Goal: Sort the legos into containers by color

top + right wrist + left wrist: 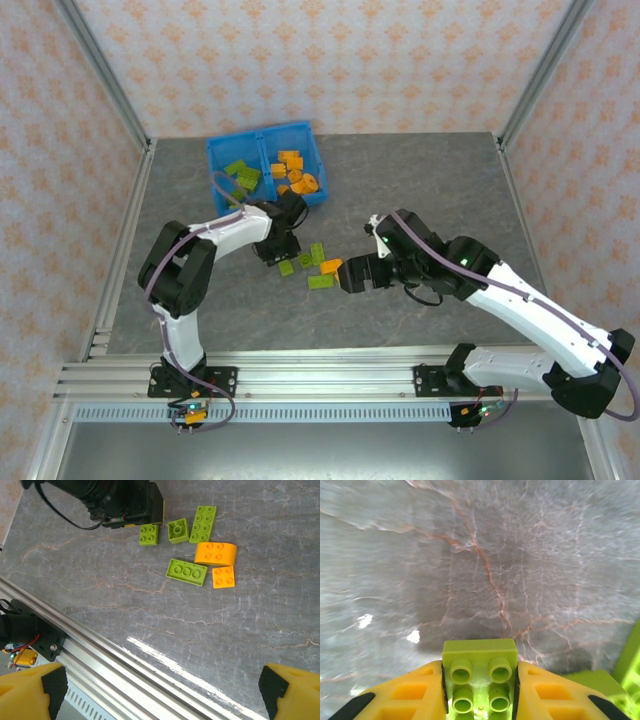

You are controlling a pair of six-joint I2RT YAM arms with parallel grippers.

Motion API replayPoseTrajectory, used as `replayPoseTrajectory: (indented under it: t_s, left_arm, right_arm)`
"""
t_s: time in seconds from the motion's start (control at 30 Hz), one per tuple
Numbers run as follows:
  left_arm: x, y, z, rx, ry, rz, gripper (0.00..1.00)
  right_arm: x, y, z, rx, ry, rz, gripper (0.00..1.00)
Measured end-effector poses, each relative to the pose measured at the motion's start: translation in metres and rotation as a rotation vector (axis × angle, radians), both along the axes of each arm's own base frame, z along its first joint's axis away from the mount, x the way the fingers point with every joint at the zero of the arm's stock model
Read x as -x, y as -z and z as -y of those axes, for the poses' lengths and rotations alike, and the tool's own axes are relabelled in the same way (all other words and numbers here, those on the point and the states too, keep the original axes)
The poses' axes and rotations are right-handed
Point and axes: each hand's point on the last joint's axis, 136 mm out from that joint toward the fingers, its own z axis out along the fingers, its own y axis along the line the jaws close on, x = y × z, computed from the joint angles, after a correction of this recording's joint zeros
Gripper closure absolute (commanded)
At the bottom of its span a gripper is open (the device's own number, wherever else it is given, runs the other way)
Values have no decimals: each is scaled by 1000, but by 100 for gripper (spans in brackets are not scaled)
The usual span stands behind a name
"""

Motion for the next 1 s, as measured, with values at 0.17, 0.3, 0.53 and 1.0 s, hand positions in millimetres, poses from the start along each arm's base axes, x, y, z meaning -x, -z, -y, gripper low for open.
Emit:
replayPoseTrajectory:
  t_s: [0.17,0.3,0.53,1.0]
  left_arm:
    - [-24,-80,-17,-68,22,196,71]
    - [-57,-156,-48,-107,-18,398,71]
    - [-104,-201,-123,-263,-87,505,71]
    - [-198,-86,-162,-353,-46,300,60]
  right_arm:
    - [-4,-8,-3,-22,9,17,1]
    - [-7,-9,-4,-34,34,19,1]
    - [-10,-11,-3,-51,82,8,1]
    - [-2,-32,16,-154,184,26,1]
